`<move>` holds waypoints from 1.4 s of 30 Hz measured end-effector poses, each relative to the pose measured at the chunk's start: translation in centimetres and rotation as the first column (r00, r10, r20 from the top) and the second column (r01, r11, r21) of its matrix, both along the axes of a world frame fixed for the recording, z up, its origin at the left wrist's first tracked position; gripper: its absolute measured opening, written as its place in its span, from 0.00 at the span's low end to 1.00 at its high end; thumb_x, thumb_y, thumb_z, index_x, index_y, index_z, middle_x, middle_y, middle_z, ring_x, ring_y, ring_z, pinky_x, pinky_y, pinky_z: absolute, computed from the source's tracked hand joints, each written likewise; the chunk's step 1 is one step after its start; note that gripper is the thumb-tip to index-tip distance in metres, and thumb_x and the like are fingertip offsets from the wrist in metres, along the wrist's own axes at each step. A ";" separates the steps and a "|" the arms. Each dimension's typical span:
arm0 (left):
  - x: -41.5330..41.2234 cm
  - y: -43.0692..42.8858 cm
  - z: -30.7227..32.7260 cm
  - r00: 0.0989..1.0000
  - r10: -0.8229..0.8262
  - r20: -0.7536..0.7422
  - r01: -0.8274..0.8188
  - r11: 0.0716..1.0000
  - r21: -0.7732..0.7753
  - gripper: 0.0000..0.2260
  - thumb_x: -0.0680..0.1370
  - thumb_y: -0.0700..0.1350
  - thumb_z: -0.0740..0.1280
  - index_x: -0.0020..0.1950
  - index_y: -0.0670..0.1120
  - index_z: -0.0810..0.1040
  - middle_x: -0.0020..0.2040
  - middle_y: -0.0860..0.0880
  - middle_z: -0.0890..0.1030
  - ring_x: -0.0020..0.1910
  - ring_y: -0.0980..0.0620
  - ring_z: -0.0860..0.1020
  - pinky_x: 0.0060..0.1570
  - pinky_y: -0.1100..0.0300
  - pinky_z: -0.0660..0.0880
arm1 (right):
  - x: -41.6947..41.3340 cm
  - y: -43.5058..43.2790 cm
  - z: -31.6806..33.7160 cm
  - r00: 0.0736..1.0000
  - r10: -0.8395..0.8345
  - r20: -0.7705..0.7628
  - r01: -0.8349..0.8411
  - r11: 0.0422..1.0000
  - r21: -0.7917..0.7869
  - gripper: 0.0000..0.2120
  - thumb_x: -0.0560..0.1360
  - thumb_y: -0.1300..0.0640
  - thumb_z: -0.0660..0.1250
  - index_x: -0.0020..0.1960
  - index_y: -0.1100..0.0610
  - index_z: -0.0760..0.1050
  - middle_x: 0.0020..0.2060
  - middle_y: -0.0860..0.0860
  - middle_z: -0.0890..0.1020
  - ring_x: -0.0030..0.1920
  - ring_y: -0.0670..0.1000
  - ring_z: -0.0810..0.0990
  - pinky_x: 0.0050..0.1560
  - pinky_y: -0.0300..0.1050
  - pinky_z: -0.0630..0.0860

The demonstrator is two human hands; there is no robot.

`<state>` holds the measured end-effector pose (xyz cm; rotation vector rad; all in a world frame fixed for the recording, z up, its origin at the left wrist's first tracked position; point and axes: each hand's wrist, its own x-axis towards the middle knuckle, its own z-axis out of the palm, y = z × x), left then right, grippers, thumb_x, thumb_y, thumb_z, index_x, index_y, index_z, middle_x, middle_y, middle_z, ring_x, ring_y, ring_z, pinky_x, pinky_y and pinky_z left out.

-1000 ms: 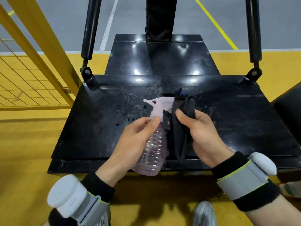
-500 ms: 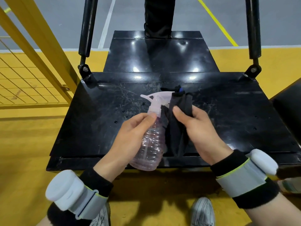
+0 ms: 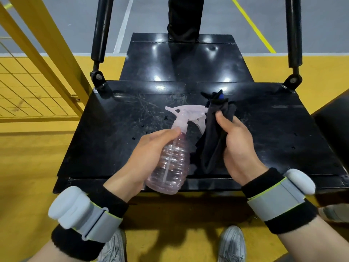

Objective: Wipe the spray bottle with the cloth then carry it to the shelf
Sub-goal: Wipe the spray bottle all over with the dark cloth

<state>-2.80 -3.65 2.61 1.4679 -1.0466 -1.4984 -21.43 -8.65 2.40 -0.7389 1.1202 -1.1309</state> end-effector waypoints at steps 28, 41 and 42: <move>0.5 0.3 0.2 0.972 -0.030 0.232 0.081 0.974 -0.212 0.11 0.78 0.59 0.68 0.50 0.57 0.87 0.46 0.55 0.88 0.48 0.55 0.85 0.54 0.56 0.75 | -0.4 -0.4 -0.5 0.957 -0.045 -0.288 -0.035 0.963 -0.266 0.11 0.83 0.55 0.67 0.44 0.51 0.84 0.36 0.45 0.87 0.39 0.45 0.85 0.41 0.41 0.82; 0.4 0.4 0.8 0.996 -0.072 0.045 0.071 0.997 0.013 0.14 0.79 0.59 0.68 0.40 0.55 0.87 0.39 0.52 0.88 0.37 0.53 0.86 0.43 0.58 0.80 | -0.5 0.1 -1.5 0.698 -0.338 -0.631 -0.166 0.780 -0.603 0.13 0.79 0.56 0.70 0.63 0.53 0.82 0.46 0.40 0.82 0.48 0.38 0.79 0.52 0.31 0.73; 0.4 0.4 0.7 0.998 -0.063 0.026 0.062 0.998 0.026 0.14 0.79 0.59 0.68 0.41 0.53 0.87 0.39 0.50 0.88 0.37 0.51 0.86 0.40 0.60 0.80 | -0.5 0.3 -1.6 0.665 -0.357 -0.655 -0.196 0.764 -0.615 0.16 0.79 0.57 0.70 0.66 0.53 0.81 0.50 0.43 0.82 0.52 0.39 0.79 0.55 0.32 0.72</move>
